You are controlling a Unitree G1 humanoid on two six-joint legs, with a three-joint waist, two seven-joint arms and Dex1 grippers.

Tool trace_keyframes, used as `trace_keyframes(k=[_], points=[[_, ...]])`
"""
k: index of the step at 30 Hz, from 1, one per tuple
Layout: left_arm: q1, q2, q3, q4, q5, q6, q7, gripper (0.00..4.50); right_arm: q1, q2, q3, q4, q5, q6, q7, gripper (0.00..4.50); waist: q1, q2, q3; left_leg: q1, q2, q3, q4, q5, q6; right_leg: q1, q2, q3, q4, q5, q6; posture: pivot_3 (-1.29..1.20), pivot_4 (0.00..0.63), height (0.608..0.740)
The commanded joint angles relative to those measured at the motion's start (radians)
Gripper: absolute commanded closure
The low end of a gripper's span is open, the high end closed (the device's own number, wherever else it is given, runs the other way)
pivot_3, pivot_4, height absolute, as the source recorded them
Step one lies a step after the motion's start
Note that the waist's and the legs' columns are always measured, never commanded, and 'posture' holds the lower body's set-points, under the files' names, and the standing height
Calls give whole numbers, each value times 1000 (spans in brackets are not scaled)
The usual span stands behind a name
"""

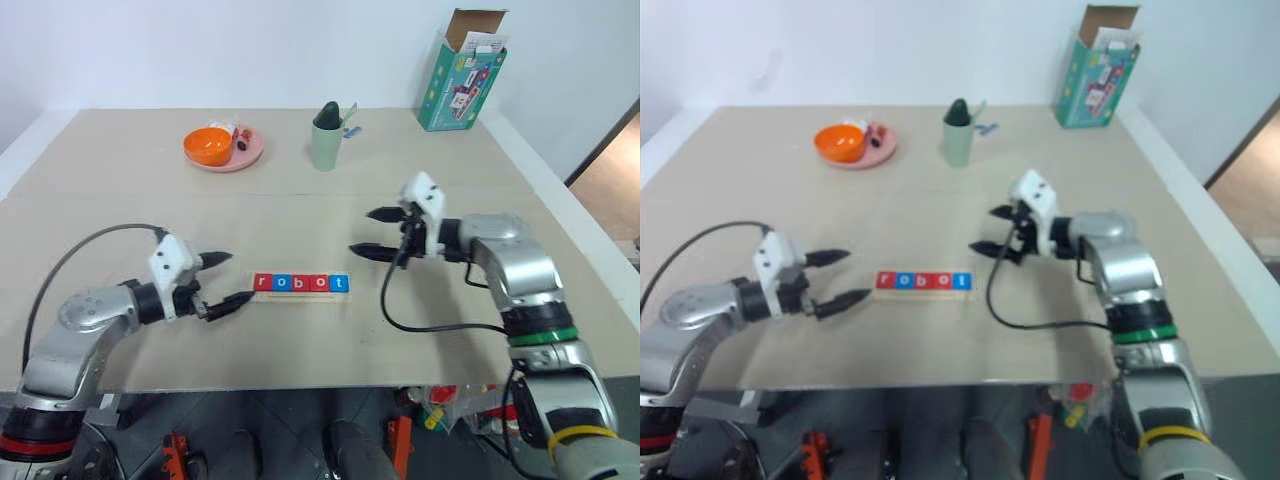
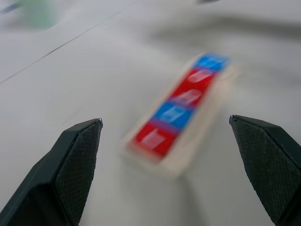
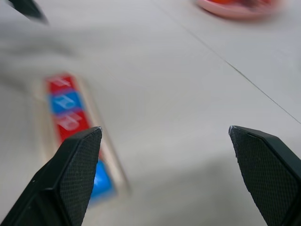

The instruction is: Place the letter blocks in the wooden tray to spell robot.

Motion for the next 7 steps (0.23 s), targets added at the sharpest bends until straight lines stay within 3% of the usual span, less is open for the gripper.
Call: trace_keyframes(k=[1, 7], points=[[24, -3, 93, 18, 21, -24, 80, 0, 85, -30, -68, -80, 5, -40, -77, 29, 0, 0, 0, 0, 0, 0, 0, -1, 0, 0, 0, 0, 0, -1, 0, 0, 150, 740], [52, -54, 170, 30, 49, -96, 192, 0, 208, 13, -182, -225, 44, -13, -270, 29, -2, 0, 0, -1, 0, 2, 0, -2, -1, -3, 0, 2, 0, -1, 1, 0, 150, 740]])
